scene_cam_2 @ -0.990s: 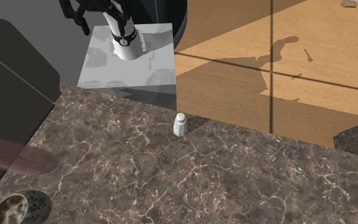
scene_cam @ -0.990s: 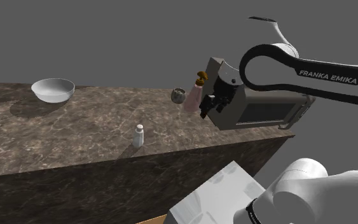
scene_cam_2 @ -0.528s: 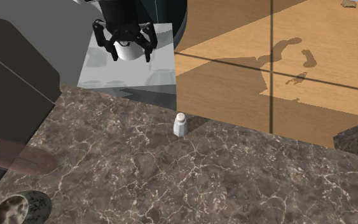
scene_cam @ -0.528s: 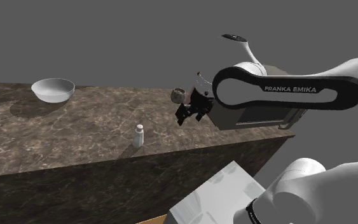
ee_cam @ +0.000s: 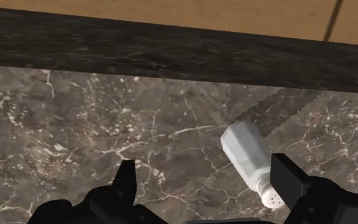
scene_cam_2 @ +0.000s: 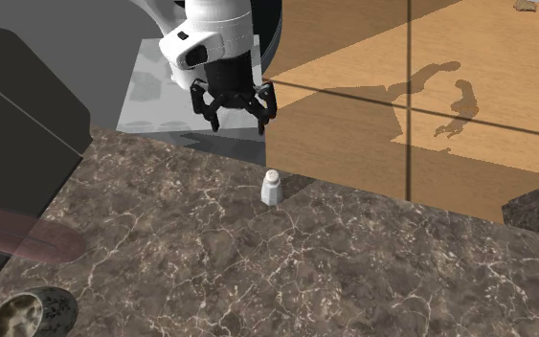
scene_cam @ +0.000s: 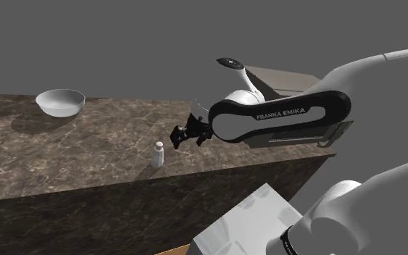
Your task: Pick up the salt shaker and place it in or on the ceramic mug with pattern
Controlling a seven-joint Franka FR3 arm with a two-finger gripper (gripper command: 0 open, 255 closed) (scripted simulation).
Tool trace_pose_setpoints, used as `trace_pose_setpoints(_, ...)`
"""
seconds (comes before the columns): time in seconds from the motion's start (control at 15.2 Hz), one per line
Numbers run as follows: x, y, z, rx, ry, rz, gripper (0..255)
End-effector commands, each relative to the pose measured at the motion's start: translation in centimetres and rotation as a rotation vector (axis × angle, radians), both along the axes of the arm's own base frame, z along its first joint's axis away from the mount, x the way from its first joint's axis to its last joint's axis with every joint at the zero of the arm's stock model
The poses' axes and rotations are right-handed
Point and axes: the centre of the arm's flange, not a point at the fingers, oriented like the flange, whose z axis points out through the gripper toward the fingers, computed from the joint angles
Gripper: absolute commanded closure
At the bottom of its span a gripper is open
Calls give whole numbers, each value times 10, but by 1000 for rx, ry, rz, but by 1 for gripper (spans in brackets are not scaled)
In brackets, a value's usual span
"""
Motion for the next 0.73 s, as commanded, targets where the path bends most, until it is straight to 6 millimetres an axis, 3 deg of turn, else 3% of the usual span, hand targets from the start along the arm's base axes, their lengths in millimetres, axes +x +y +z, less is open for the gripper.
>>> trace_pose_setpoints(0.0,16,16,-11,16,-17,-22,0)
trace_pose_setpoints(0.33,52,54,-42,47,-54,-71,0)
trace_pose_setpoints(0.66,60,58,-64,49,-57,-74,0)
